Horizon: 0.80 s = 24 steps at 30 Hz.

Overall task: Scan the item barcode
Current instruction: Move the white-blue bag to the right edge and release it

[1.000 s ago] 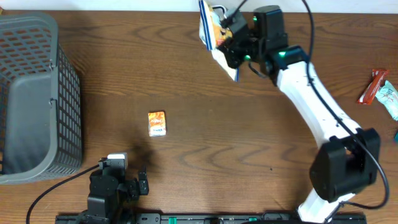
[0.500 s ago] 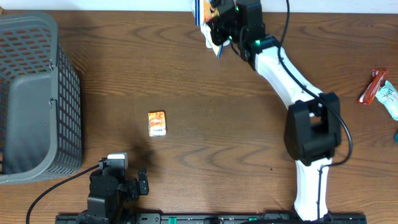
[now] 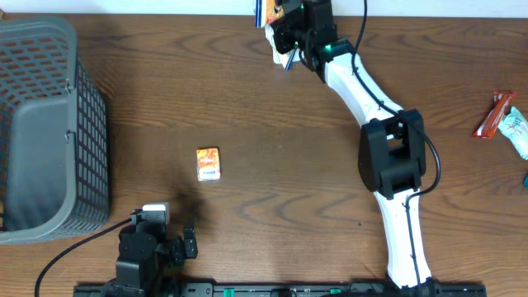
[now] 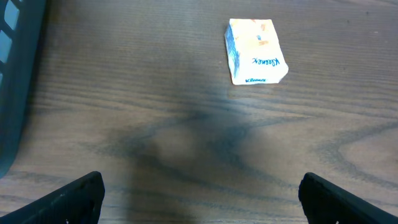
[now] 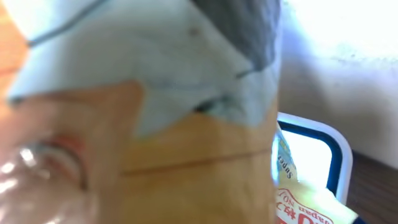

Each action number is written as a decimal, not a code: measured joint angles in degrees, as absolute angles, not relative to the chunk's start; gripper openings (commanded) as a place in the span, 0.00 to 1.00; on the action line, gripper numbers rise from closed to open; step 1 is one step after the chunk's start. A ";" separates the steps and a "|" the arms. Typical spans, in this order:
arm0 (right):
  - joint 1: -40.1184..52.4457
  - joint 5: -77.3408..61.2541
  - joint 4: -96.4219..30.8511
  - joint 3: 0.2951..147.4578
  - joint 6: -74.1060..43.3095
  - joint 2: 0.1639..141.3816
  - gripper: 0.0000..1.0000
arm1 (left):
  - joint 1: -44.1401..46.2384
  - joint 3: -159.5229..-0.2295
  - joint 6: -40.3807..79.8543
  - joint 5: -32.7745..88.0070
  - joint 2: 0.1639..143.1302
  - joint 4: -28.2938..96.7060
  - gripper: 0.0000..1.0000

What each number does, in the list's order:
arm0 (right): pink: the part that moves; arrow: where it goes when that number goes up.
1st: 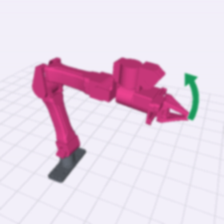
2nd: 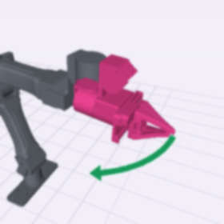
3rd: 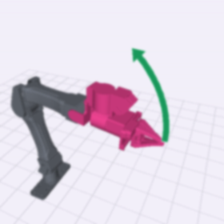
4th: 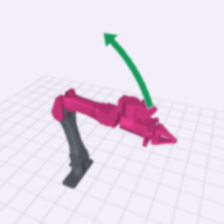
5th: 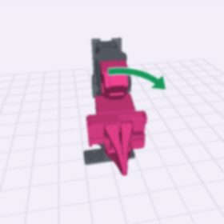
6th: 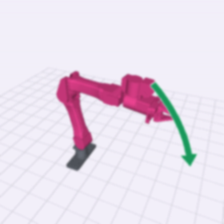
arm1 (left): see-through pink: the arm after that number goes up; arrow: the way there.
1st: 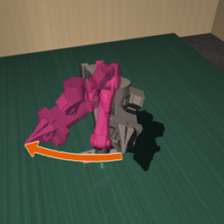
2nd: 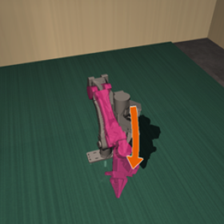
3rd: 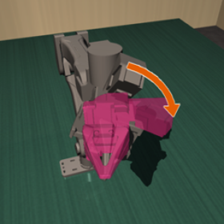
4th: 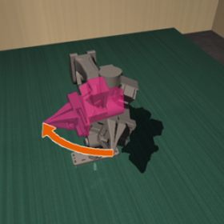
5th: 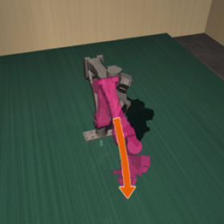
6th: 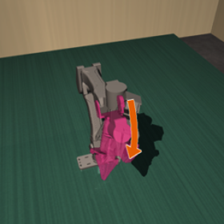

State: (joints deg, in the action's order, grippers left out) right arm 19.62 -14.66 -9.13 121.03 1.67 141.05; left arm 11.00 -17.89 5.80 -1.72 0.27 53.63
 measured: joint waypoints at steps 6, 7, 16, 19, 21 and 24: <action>20.40 -13.56 -10.94 121.23 0.73 141.05 0.01 | 11.00 -17.89 5.80 -1.72 0.27 53.60 1.00; 20.45 -13.50 -12.19 121.40 0.51 141.05 0.01 | 11.00 -17.89 5.80 -1.72 0.27 53.60 0.99; 18.02 -10.55 -34.35 121.84 -1.17 136.07 0.01 | 11.00 -17.89 5.80 -1.72 0.27 53.63 1.00; 15.88 -5.10 -41.30 121.84 -1.34 132.53 0.01 | 11.00 -17.89 5.80 -1.72 0.27 53.63 1.00; 14.00 0.10 -44.80 121.84 -1.32 130.10 0.01 | 11.00 -17.89 5.80 -1.72 0.27 53.60 1.00; 10.41 7.05 -48.27 122.02 -0.08 127.90 0.01 | 11.00 -17.89 5.80 -1.72 0.27 53.63 1.00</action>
State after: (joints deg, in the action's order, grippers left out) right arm 10.41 7.05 -48.27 122.02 -0.08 127.90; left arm 11.00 -17.89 5.80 -1.72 0.27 53.63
